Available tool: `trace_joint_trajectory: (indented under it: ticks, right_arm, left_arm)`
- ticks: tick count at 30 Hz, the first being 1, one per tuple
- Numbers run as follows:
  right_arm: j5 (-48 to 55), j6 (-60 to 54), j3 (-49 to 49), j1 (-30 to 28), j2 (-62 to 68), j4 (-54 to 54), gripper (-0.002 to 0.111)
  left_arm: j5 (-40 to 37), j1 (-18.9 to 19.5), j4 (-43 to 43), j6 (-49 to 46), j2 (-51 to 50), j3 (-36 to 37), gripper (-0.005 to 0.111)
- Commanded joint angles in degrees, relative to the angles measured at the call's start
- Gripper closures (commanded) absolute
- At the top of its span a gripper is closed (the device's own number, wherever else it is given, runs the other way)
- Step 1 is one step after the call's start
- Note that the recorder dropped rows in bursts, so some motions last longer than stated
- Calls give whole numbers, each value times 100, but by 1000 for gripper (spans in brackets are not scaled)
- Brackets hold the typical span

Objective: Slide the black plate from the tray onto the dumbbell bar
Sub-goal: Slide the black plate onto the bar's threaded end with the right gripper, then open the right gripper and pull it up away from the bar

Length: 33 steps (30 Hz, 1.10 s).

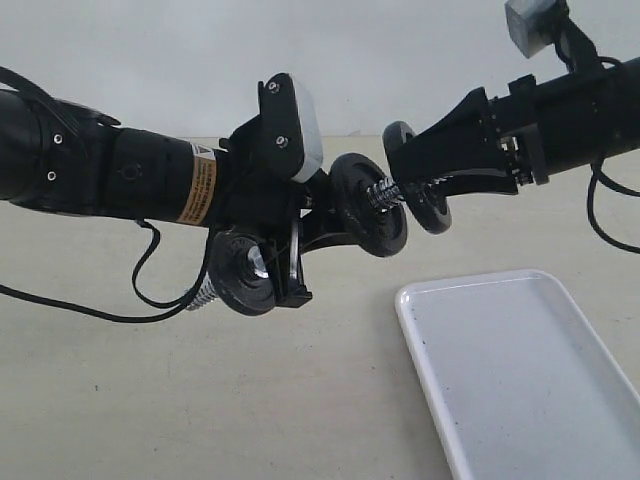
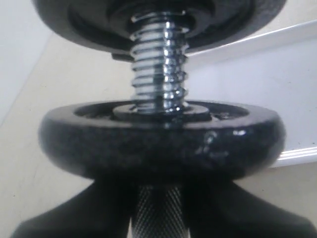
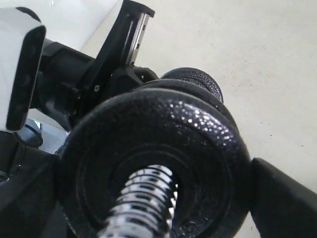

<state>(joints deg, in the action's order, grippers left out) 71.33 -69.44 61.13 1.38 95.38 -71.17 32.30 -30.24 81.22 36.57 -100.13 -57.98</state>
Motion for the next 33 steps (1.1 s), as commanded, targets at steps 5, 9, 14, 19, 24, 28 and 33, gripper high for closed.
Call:
trace_joint_trajectory:
  ticks: [5, 9, 14, 19, 24, 28, 33]
  right_arm:
    - [-136, -106, 15, -23, 11, 97, 4]
    - [-136, -590, 15, -23, -50, -256, 4]
    - [-155, -1108, 349, -23, -510, -527, 4]
    - [-697, -805, 1082, -251, -1100, -466, 4]
    - [-669, -580, 1276, -627, -1553, -454, 4]
    - [-560, -371, 1276, -652, -1697, -394, 4]
    - [-288, -274, 1276, -652, -1697, -350, 4]
  left_arm:
    - [844, -26, -942, 151, 622, -335, 102]
    - [648, -26, -845, 318, 622, -335, 102]
    - [144, -26, -368, 856, 622, -335, 102]
    - [-467, -26, -217, 1372, 622, -335, 102]
    - [-907, -26, 121, 1907, 288, -335, 102]
    - [-796, -26, 81, 1954, -249, -335, 102]
    - [-839, -26, 35, 1954, -455, -335, 102]
